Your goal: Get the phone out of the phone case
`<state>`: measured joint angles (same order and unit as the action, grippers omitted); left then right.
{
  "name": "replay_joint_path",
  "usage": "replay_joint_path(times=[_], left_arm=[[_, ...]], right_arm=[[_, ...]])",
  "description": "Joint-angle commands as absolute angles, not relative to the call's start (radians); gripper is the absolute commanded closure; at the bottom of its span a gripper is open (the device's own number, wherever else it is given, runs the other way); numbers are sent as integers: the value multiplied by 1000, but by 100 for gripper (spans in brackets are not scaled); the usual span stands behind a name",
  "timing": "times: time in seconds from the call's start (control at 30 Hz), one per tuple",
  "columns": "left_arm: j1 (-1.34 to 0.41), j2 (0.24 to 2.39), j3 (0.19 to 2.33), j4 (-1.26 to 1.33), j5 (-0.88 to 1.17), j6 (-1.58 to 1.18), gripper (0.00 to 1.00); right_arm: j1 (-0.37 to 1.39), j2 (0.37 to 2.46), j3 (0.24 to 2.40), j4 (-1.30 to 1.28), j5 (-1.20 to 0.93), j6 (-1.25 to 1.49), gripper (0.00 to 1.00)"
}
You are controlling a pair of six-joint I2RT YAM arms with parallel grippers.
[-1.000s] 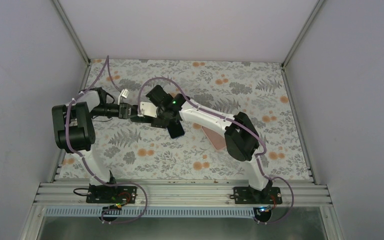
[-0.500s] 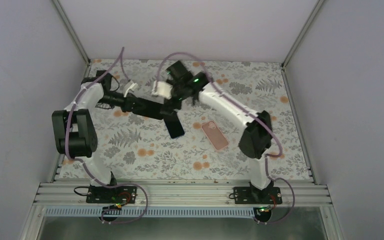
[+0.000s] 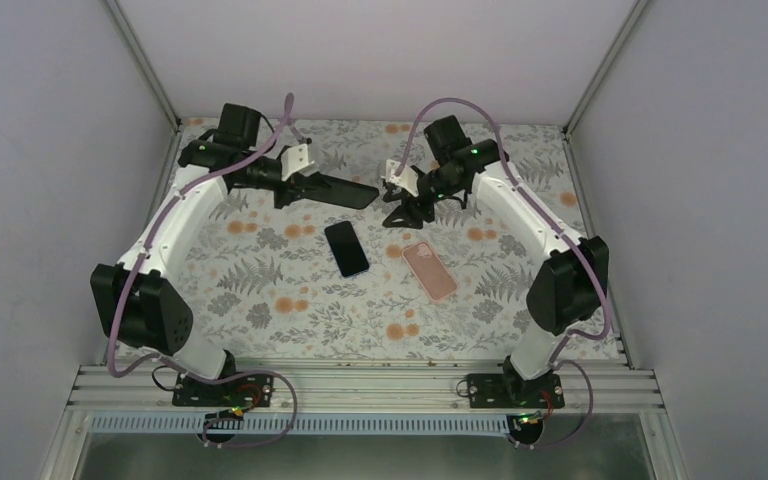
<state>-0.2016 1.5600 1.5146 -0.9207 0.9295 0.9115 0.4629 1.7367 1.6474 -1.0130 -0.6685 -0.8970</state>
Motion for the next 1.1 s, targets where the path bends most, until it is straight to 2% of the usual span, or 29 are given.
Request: replay_joint_path(times=[0.0, 0.3, 0.37, 0.57, 0.7, 1.07], left_arm=[[-245, 1506, 1470, -895, 1060, 1043, 98], [-309, 1473, 1422, -871, 1033, 1046, 98], [-310, 1477, 1430, -872, 1033, 1039, 98], [-312, 1497, 1445, -869, 1016, 1025, 98], [-312, 1514, 1449, -863, 1015, 1018, 98], [-319, 1541, 1487, -907, 1050, 1020, 98]], right_arm=[[421, 1714, 1639, -1017, -849, -954, 38], [362, 1788, 1750, -1172, -968, -1057, 63], [362, 1799, 1752, -1184, -971, -1067, 66], [362, 1801, 1738, -1268, -990, -1142, 55], [362, 1755, 1666, -1229, -986, -1131, 50], [371, 1739, 1581, -1106, -994, -1057, 49]])
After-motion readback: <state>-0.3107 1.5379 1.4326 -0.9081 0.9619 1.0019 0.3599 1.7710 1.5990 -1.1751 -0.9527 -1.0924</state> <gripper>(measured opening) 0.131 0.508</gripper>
